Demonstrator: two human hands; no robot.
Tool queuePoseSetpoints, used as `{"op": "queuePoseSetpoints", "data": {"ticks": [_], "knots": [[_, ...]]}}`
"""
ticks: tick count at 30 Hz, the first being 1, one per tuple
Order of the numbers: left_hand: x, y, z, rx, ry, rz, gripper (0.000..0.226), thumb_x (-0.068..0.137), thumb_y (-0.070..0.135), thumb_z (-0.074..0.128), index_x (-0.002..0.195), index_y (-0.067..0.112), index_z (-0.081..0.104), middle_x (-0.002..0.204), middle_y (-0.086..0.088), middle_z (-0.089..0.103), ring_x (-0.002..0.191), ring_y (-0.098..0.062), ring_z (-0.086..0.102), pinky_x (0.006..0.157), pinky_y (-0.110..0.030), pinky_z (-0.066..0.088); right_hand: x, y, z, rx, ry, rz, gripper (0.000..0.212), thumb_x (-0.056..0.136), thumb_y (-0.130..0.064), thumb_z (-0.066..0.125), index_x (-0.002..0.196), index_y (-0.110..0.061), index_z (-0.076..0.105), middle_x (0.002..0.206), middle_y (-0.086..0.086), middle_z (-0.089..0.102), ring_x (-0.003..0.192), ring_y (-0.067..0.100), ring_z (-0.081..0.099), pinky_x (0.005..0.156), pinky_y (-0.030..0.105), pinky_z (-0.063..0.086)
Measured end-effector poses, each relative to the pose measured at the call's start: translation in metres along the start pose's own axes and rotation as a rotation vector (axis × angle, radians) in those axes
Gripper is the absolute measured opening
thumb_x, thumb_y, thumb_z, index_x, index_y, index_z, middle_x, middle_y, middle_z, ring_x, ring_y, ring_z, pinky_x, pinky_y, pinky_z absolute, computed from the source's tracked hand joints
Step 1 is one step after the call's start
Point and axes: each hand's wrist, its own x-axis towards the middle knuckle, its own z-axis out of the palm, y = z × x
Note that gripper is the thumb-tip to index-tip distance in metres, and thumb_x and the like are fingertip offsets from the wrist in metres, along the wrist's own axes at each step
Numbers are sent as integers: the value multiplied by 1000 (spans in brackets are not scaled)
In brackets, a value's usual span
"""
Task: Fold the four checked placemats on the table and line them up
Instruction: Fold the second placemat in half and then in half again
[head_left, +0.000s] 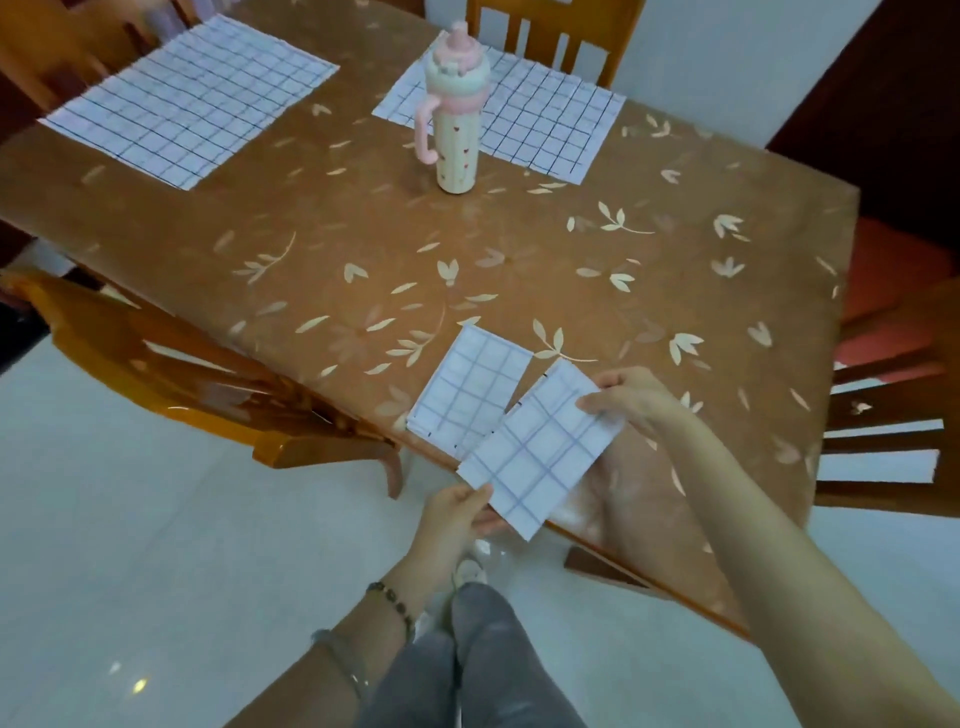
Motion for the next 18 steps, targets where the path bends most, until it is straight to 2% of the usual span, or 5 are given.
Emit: {"op": "queuePoseSetpoints", "data": {"ticks": [2,6,9,13,18], "knots": [[9,-10,17,-22,25,-58,15,93,8,59,101,0,67,92,-14,72,80,-25,69,70,-29,58,19,1,-10,-36,-24,-9,13,75,3,70,83,-7,70,71,1,64,71,17,60,53,10,47],[26,-20,41,-54,141,-160,9,89,5,65,82,-1,67,75,-14,69,67,-20,68,61,-26,57,59,-2,-10,-157,-28,-16,28,76,0,73,100,-9,62,73,-5,55,68,10,54,50,6,42],[42,-19,48,-25,224,-204,14,87,6,67,75,-2,64,71,-16,67,65,-22,66,60,-27,59,84,6,-3,-195,-18,-34,28,73,1,74,95,-7,59,75,-4,53,68,13,53,50,9,41],[52,-16,49,49,258,-247,17,86,9,69,72,-2,66,67,-14,68,55,-18,64,56,-26,58,101,20,5,-222,-18,-38,29,70,1,76,89,-10,58,83,6,58,79,20,55,68,26,44],[53,-16,44,99,297,-262,22,85,12,71,76,-8,70,68,-17,68,46,-15,57,46,-24,48,104,28,12,-197,25,-46,30,70,1,74,88,-14,55,76,0,56,76,18,55,64,25,42]]}}
